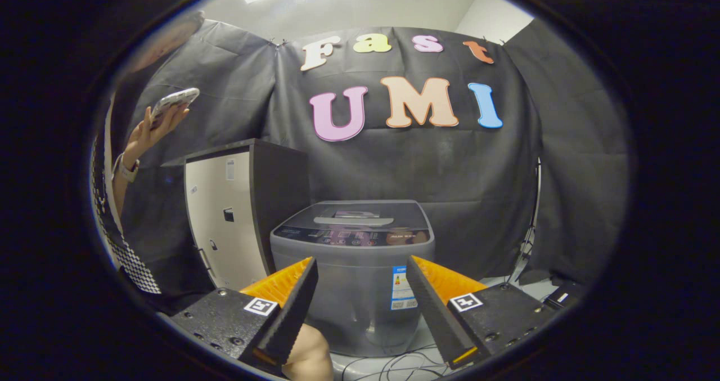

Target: Put the clothes into the washing machine and then close the washing machine lid.

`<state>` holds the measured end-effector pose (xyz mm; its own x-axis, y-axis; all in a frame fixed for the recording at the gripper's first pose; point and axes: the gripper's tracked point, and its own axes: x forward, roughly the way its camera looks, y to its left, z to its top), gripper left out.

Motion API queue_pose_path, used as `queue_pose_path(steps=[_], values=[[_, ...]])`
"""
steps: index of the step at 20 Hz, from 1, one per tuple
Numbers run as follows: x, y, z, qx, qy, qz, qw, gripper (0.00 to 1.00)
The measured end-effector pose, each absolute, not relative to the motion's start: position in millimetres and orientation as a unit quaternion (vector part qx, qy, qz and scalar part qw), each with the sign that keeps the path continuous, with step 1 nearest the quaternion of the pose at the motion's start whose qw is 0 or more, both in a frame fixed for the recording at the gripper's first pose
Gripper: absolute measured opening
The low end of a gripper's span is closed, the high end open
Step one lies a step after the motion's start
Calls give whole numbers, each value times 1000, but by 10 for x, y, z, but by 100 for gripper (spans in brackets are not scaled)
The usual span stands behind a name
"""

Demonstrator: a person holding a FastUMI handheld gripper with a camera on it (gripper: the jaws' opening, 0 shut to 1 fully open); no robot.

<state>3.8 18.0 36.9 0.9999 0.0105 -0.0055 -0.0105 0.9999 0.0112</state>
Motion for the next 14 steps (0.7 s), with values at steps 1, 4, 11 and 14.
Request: queue_pose_path(steps=[1, 4, 11, 14], values=[[47, 176, 371, 6, 3, 5, 1000, 96], [49, 177, 367, 6, 3, 5, 1000, 96], [48, 181, 370, 6, 3, 5, 1000, 96], [36, 180, 368, 6, 2, 5, 1000, 96]])
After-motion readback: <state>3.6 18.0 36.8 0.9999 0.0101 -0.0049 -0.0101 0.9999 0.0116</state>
